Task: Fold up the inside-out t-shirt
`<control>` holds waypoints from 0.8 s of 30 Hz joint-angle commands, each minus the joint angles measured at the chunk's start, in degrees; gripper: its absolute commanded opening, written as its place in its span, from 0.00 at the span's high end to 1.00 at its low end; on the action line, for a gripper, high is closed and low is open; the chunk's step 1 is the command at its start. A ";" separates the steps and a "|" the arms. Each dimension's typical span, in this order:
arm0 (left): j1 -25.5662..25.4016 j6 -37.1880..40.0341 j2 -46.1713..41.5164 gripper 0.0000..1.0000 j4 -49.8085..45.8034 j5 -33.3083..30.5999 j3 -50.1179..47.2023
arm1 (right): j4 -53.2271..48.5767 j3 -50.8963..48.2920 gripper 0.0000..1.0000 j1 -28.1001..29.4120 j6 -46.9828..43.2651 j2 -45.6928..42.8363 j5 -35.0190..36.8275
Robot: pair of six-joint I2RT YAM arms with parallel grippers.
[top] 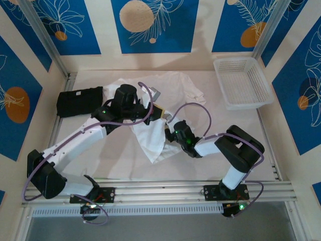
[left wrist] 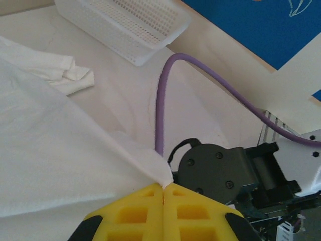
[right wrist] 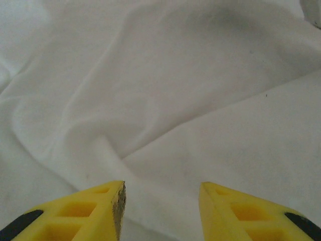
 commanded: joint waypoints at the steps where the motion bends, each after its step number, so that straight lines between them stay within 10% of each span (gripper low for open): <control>1: 0.27 -3.04 -0.43 1.00 4.52 5.54 2.40 | 1.63 3.07 0.56 2.02 -3.89 2.66 4.40; 24: -3.81 -11.56 8.04 1.00 12.69 22.00 22.05 | -24.08 26.09 0.31 1.40 8.90 13.39 13.05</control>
